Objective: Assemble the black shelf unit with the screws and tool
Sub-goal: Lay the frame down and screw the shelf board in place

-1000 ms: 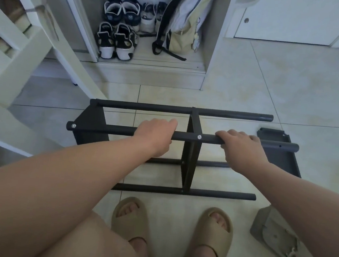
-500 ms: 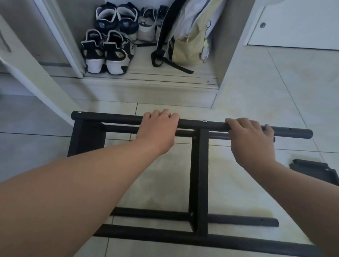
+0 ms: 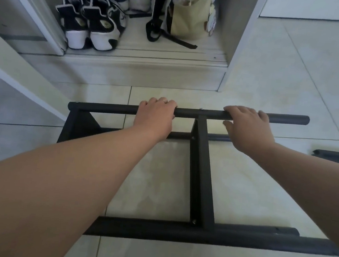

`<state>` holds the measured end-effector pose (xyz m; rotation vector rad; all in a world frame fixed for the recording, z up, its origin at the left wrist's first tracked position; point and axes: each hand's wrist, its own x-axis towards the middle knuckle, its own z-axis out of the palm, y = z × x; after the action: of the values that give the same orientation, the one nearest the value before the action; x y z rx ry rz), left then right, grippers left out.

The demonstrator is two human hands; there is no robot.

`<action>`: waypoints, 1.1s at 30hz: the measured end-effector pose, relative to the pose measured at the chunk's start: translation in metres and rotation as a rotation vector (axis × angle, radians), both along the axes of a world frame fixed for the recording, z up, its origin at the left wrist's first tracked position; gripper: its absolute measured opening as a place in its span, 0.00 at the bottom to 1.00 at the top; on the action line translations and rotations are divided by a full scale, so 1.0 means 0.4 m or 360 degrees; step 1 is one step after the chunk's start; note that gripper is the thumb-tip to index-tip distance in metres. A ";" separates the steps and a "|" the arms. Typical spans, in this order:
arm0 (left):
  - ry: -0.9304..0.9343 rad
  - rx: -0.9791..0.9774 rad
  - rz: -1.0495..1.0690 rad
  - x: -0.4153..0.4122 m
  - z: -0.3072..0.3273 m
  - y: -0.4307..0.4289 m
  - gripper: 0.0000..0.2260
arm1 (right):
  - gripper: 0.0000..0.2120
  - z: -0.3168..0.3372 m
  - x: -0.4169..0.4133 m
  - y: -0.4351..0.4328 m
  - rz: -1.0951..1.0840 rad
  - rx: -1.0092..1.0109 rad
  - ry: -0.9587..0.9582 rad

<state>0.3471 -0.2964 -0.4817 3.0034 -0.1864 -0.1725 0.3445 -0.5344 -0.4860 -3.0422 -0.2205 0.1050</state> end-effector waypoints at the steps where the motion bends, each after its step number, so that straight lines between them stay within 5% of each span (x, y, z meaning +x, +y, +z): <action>1: 0.0007 -0.0006 0.0022 -0.007 0.006 -0.004 0.14 | 0.19 0.009 -0.009 -0.002 0.0015 0.0011 0.0034; 8: 0.0137 -0.0031 -0.0115 -0.158 0.118 -0.100 0.23 | 0.27 0.153 -0.199 -0.105 -0.0024 -0.0031 0.0176; 17: 0.0195 -0.0068 -0.0679 -0.449 0.201 -0.341 0.24 | 0.29 0.278 -0.569 -0.347 -0.0074 -0.0269 0.0395; 24: 0.0319 -0.0020 -0.1346 -0.658 0.149 -0.555 0.24 | 0.29 0.227 -0.818 -0.520 -0.0234 -0.0256 0.0575; 33: 0.0501 0.0028 -0.1767 -0.794 0.040 -0.744 0.18 | 0.17 0.051 -1.038 -0.673 -0.0734 0.0030 0.0926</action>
<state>0.0293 -0.5938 -0.4658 2.4532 -1.7442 -0.7104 -0.0706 -0.8036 -0.4656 -2.7951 0.5072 0.9104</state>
